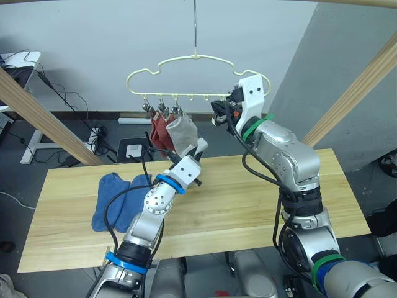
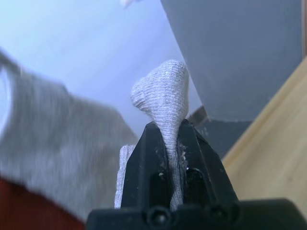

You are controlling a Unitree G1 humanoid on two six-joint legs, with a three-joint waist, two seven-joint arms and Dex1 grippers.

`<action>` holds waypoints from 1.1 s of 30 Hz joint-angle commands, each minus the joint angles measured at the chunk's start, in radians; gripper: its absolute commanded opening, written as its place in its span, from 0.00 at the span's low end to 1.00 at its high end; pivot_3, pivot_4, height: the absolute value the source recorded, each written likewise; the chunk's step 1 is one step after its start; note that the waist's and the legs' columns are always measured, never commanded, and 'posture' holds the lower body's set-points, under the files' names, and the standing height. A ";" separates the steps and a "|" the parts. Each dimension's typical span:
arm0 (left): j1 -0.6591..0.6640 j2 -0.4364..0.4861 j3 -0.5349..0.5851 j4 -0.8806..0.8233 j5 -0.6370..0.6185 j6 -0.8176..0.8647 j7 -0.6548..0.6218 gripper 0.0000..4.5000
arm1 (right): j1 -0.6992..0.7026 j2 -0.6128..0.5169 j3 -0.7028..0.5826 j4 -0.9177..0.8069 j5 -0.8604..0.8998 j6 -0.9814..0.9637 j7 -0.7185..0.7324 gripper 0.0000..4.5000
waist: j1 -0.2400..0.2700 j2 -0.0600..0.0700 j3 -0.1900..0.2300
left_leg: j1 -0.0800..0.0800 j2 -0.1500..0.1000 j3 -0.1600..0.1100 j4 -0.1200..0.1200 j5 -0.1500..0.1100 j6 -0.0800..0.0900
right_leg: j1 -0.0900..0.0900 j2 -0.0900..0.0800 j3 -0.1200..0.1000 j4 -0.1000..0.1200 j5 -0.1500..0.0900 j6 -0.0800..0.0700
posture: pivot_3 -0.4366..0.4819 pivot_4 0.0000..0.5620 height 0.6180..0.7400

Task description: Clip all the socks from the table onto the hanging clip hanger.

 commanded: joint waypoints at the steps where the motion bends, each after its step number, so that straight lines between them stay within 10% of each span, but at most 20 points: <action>1: -0.032 -0.010 -0.026 -0.003 0.005 -0.040 -0.022 0.01 | -0.019 0.009 -0.002 -0.069 0.040 0.003 0.013 0.00 | -0.001 0.000 0.000 | 0.000 0.000 0.000 0.000 0.000 0.000 | 0.000 0.000 0.000 0.000 0.000 0.000 | 0.22 0.50 1.00; 33: -0.181 -0.056 0.013 0.076 -0.027 -0.018 -0.024 0.01 | -0.012 0.000 0.003 -0.062 0.061 0.047 0.011 0.00 | -0.003 0.000 0.000 | 0.000 0.000 0.000 0.000 0.000 0.000 | 0.000 0.001 0.000 0.000 0.000 0.000 | 0.22 0.50 1.00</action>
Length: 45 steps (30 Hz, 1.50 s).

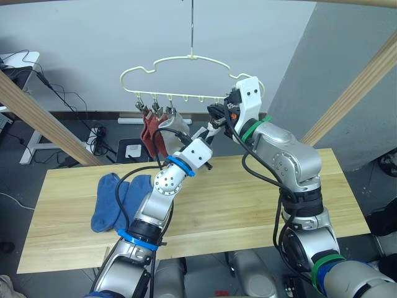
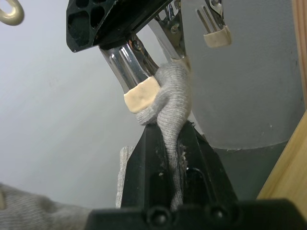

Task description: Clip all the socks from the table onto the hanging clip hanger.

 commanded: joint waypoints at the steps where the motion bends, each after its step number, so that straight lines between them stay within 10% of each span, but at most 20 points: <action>1: -0.017 -0.010 0.012 -0.016 -0.016 -0.012 0.003 0.01 | -0.012 0.002 0.000 -0.051 0.027 0.007 0.008 0.00 | 0.000 0.000 0.000 | 0.000 0.000 0.000 0.000 0.000 0.000 | 0.000 0.000 0.000 0.000 0.000 0.000 | 0.22 0.50 1.00; 5: -0.017 -0.012 0.015 -0.014 -0.015 -0.013 0.004 0.01 | -0.008 0.000 0.001 -0.054 0.029 0.002 0.005 0.00 | 0.000 0.000 0.000 | 0.000 0.000 0.000 0.000 0.000 0.000 | 0.000 0.000 0.000 0.000 0.000 0.000 | 0.22 0.50 1.00; 14: -0.017 -0.012 0.018 -0.013 -0.009 -0.016 0.012 0.00 | 0.003 -0.011 -0.004 -0.084 0.051 0.016 0.009 0.67 | 0.000 0.000 0.000 | 0.000 0.000 0.000 0.000 0.000 0.000 | 0.000 0.000 0.000 0.000 0.000 0.000 | 0.22 0.51 1.00; 16: -0.014 -0.015 0.019 -0.013 -0.023 -0.011 0.002 0.00 | 0.015 -0.025 -0.009 -0.112 0.064 0.035 0.018 0.67 | 0.001 0.000 0.000 | 0.000 0.000 0.000 0.000 0.000 0.000 | 0.000 0.000 0.000 0.000 0.000 0.000 | 0.22 0.51 1.00; 29: 0.063 0.004 0.036 -0.144 -0.186 0.098 -0.158 0.81 | 0.109 -0.203 -0.046 -0.372 0.176 0.163 0.092 0.69 | 0.001 0.000 0.000 | 0.000 0.000 0.000 0.000 0.000 0.000 | 0.000 0.000 0.000 0.000 0.000 0.000 | 0.22 0.50 1.00; 45: 0.083 0.275 0.182 -0.514 -0.612 0.518 -0.497 0.81 | 0.252 -0.322 -0.002 -0.453 0.060 0.000 0.032 0.69 | 0.000 0.000 0.000 | 0.000 0.001 0.000 0.001 0.000 0.000 | 0.000 0.001 0.000 0.000 -0.003 0.005 | 0.24 0.48 1.00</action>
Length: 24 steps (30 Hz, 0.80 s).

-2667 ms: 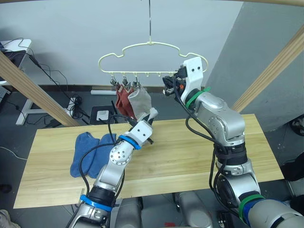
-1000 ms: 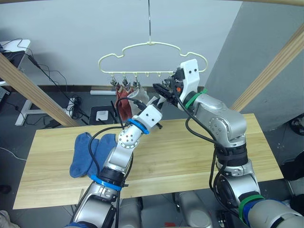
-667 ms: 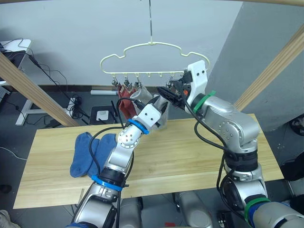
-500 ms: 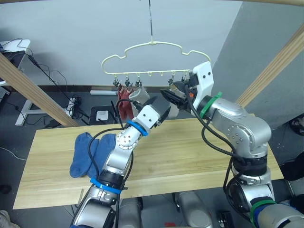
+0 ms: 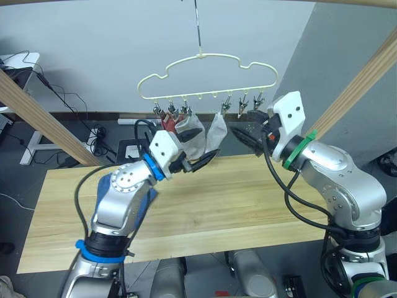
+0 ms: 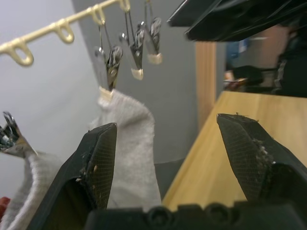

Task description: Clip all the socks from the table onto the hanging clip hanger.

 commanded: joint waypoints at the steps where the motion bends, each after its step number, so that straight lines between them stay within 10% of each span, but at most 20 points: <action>1: -0.024 0.028 0.044 -0.068 -0.074 0.065 -0.024 0.81 | 0.006 0.015 0.005 0.003 -0.031 -0.053 -0.026 0.69 | 0.002 0.000 0.000 | 0.000 0.000 0.000 0.000 0.000 0.000 | 0.000 0.000 0.000 0.000 0.000 0.000 | 0.25 0.48 1.00; 5: -0.057 0.051 0.066 -0.097 -0.135 0.141 -0.036 0.82 | -0.009 0.045 0.006 0.058 -0.054 -0.058 -0.059 0.48 | 0.006 0.000 0.000 | 0.000 0.000 0.000 0.000 0.000 0.000 | 0.000 0.000 0.000 -0.001 0.000 0.000 | 0.26 0.48 1.00; 24: -0.156 0.094 0.080 -0.081 -0.204 0.230 -0.080 0.82 | -0.113 0.073 0.027 0.265 -0.139 -0.101 -0.083 0.48 | 0.007 0.000 0.000 | 0.000 0.000 0.000 0.000 0.000 0.000 | 0.000 0.000 0.000 -0.001 0.003 -0.005 | 0.27 0.48 1.00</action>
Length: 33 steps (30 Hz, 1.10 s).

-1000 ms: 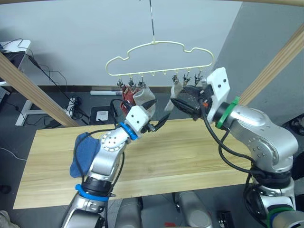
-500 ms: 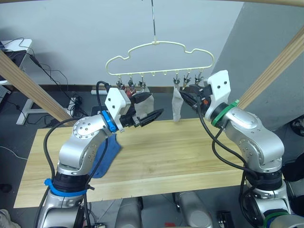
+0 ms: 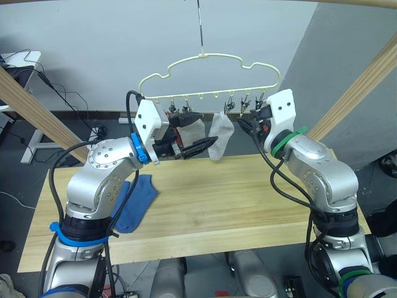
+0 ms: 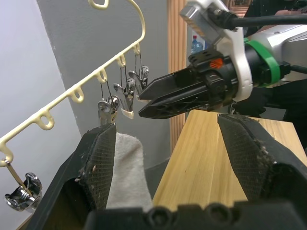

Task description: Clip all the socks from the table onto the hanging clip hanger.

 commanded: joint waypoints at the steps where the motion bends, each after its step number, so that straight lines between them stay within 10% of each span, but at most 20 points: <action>1: -0.011 -0.003 0.015 -0.014 -0.009 -0.011 -0.001 0.82 | -0.032 -0.015 0.013 0.022 -0.035 -0.061 0.018 0.48 | 0.000 0.000 0.000 | 0.000 0.000 0.000 0.000 0.000 0.000 | 0.000 0.000 0.000 0.000 0.000 0.000 | 0.27 0.48 1.00; 33: -0.019 -0.028 -0.007 -0.014 0.031 -0.024 0.005 0.82 | -0.118 0.040 0.109 0.230 -0.206 -0.314 0.094 0.48 | 0.001 0.000 0.000 | 0.000 0.000 0.000 0.001 0.000 0.000 | 0.000 0.000 0.000 0.003 0.000 0.000 | 0.28 0.48 1.00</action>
